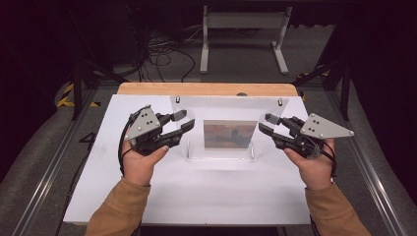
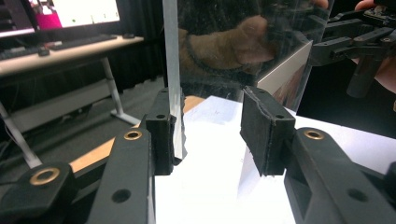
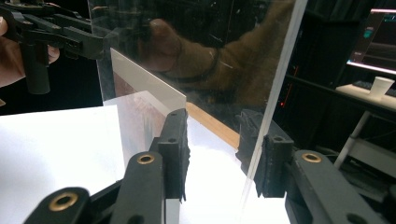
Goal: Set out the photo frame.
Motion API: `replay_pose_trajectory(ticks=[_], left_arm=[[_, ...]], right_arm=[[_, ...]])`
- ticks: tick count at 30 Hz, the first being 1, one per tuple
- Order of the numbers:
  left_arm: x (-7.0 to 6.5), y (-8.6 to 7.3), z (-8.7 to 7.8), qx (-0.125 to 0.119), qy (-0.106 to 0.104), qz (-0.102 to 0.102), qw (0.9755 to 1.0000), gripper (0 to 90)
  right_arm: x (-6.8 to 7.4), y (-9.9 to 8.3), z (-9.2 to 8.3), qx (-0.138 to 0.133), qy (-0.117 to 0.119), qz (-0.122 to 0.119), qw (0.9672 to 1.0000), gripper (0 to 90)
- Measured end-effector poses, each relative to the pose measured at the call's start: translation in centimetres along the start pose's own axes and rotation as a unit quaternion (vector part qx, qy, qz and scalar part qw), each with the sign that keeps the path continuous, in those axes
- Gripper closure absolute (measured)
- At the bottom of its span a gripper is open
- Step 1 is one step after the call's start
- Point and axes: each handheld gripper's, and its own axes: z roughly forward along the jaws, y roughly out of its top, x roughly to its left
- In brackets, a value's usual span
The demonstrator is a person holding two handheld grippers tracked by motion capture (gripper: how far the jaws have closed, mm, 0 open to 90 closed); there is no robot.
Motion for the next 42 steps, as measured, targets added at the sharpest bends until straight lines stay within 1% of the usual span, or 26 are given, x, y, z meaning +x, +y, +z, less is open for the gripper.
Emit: replay_pose_trajectory(ticks=[2, 3, 4, 7, 8, 10, 13, 15, 16, 17, 18, 19, 21, 22, 24, 26, 28, 31, 33, 34, 36, 39, 40, 42], left_arm=[[0.3, 0.0, 0.1, 0.001, 0.0, -0.004, 1.0, 57.0], [0.3, 0.0, 0.1, 0.001, 0.0, -0.004, 1.0, 56.9], [0.6, 0.0, 0.4, -0.001, 0.002, -0.004, 1.0, 56.7], [0.9, 0.0, 0.8, -0.002, 0.004, -0.01, 0.9999, 55.4], [1.1, 0.0, 1.1, -0.008, 0.008, -0.014, 0.9998, 55.4], [1.3, 0.0, 1.4, -0.009, 0.011, -0.012, 0.9998, 53.6], [1.6, -0.1, 1.8, -0.014, 0.017, -0.015, 0.9996, 52.8], [1.6, -0.2, 1.9, -0.014, 0.02, -0.015, 0.9996, 51.7], [1.7, -0.2, 2.0, -0.009, 0.022, -0.014, 0.9996, 50.3], [1.8, -0.3, 2.1, -0.007, 0.027, -0.014, 0.9995, 47.7], [2.0, -0.5, 2.2, -0.003, 0.033, -0.014, 0.9994, 45.1], [2.1, -0.7, 2.3, 0.0, 0.035, -0.017, 0.9992, 43.0], [2.4, -1.1, 2.5, 0.004, 0.03, -0.029, 0.9991, 41.0], [2.5, -1.3, 2.6, 0.009, 0.031, -0.03, 0.999, 40.4], [2.6, -1.6, 2.8, 0.014, 0.03, -0.035, 0.9989, 38.8], [2.7, -2.0, 3.0, 0.019, 0.029, -0.038, 0.9987, 36.6], [2.8, -2.3, 3.0, 0.019, 0.028, -0.041, 0.9986, 34.9], [3.0, -2.5, 3.0, 0.023, 0.03, -0.044, 0.9983, 33.9], [3.1, -2.7, 2.9, 0.027, 0.032, -0.046, 0.9981, 32.4], [3.1, -2.8, 2.9, 0.025, 0.033, -0.047, 0.9981, 31.7], [3.1, -3.1, 2.7, 0.031, 0.033, -0.049, 0.9978, 30.7], [3.0, -3.3, 2.3, 0.036, 0.034, -0.043, 0.9979, 29.9], [3.0, -3.3, 2.1, 0.037, 0.035, -0.036, 0.998, 29.8], [2.7, -3.5, 1.5, 0.045, 0.035, -0.031, 0.9979, 29.2]], right_arm=[[-0.1, -0.2, 0.2, -0.007, 0.001, 0.005, 1.0, 60.9], [-0.3, -0.1, 0.4, -0.006, 0.001, 0.005, 1.0, 60.8], [-0.5, -0.1, 0.5, -0.004, 0.002, 0.013, 0.9999, 60.5], [-0.7, -0.2, 0.7, -0.007, 0.001, 0.018, 0.9998, 60.0], [-0.9, -0.3, 0.9, -0.011, -0.001, 0.021, 0.9997, 59.8], [-1.2, -0.4, 1.1, -0.014, -0.001, 0.029, 0.9995, 59.7], [-1.5, -0.5, 1.5, -0.017, -0.006, 0.033, 0.9993, 58.4], [-1.7, -0.6, 1.7, -0.019, -0.009, 0.033, 0.9992, 57.4], [-1.7, -0.6, 1.7, -0.019, -0.01, 0.032, 0.9993, 56.1], [-1.7, -0.6, 1.9, -0.018, -0.011, 0.031, 0.9993, 51.7], [-1.7, -0.7, 2.0, -0.016, -0.01, 0.031, 0.9993, 48.9], [-1.7, -0.7, 2.2, -0.017, -0.012, 0.03, 0.9993, 46.7], [-1.9, -0.9, 2.5, -0.013, -0.011, 0.033, 0.9993, 43.8], [-1.9, -1.0, 2.6, -0.013, -0.013, 0.033, 0.9993, 41.5], [-2.1, -1.1, 2.8, -0.015, -0.02, 0.036, 0.999, 34.1], [-2.3, -1.2, 3.0, -0.01, -0.028, 0.037, 0.9988, 30.9], [-2.5, -1.4, 3.1, -0.008, -0.032, 0.04, 0.9987, 30.7], [-2.7, -1.6, 3.0, -0.004, -0.035, 0.04, 0.9986, 30.2], [-2.9, -1.8, 2.9, -0.008, -0.039, 0.042, 0.9983, 27.4], [-2.9, -1.8, 2.8, -0.007, -0.042, 0.042, 0.9982, 26.4], [-3.1, -1.9, 2.4, -0.007, -0.045, 0.045, 0.998, 26.1], [-3.2, -2.0, 1.4, -0.008, -0.054, 0.045, 0.9975, 24.8], [-3.3, -2.0, 1.1, -0.008, -0.055, 0.045, 0.9974, 24.5], [-3.3, -2.1, 0.5, -0.004, -0.06, 0.044, 0.9972, 23.8]])
